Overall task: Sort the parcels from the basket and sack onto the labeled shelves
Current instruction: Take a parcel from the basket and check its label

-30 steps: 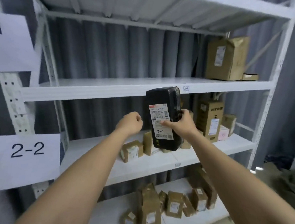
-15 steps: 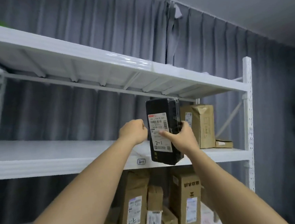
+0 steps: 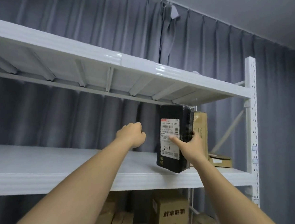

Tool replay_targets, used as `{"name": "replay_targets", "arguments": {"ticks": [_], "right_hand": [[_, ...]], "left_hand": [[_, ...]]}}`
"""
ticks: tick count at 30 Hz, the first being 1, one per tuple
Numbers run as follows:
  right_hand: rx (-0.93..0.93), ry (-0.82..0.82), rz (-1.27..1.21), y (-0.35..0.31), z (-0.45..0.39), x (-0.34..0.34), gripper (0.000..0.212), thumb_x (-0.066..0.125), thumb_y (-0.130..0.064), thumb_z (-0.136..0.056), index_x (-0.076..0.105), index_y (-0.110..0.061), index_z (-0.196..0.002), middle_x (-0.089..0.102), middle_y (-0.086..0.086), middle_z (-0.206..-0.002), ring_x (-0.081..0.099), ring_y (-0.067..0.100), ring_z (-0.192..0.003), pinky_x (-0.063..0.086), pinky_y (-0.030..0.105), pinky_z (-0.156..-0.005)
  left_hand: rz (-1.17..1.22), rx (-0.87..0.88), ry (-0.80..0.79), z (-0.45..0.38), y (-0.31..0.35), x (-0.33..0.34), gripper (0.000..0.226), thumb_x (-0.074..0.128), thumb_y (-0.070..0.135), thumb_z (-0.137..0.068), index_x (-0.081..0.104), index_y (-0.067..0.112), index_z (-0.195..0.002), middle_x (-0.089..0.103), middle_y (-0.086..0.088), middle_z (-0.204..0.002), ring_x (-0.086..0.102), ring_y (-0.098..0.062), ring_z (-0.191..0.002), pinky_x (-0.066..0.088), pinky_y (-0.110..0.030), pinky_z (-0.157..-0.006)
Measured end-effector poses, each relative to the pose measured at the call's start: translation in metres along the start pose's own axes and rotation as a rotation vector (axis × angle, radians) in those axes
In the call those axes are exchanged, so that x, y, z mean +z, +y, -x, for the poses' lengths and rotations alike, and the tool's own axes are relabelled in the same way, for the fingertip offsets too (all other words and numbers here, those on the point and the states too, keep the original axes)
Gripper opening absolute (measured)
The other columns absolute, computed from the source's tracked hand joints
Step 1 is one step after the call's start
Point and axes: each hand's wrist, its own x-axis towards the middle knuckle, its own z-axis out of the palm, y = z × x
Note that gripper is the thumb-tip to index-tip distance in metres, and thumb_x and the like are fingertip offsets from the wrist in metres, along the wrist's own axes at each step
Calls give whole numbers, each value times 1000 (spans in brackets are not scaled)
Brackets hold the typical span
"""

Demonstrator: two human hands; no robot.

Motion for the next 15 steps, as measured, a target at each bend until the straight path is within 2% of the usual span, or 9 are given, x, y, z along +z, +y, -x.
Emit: {"name": "replay_targets", "arguments": {"ticks": [7,9,13,15], "right_hand": [[49,-49,-19,65,-55,15,119,66,-94,-25,48,-29,-122,62,-7,-120,62,17,-107,56,47,-86],[49,-89,-39,79,-65,22,115,69,-91,-28,47,-29,-122,62,-9,-118,63,17,-107,56,47,-88],[-28,-117,-60,96,-75,33,90,70,-86,-45,53,-38,-118,67,-17,-110,65,10,-103,56,44,-87],[-53,-130,-64,102,-79,39,95,68,-87,-49,47,-39,-127,63,-15,-121,62,13,-111,55,46,-91]], "left_hand": [[143,-5,-51,-53,16,67,28,46,35,-95,57,22,-117,60,2,-121,56,-20,-107,48,-39,-94],[222,-17,-60,-69,18,82,29,47,36,-95,57,21,-118,59,2,-122,56,-19,-109,47,-37,-95],[379,-39,-127,-92,22,116,37,50,33,-95,52,18,-129,55,0,-133,51,-18,-119,42,-34,-100],[501,-62,-219,-96,25,131,41,53,30,-93,48,20,-132,53,1,-134,51,-18,-120,44,-37,-100]]}}
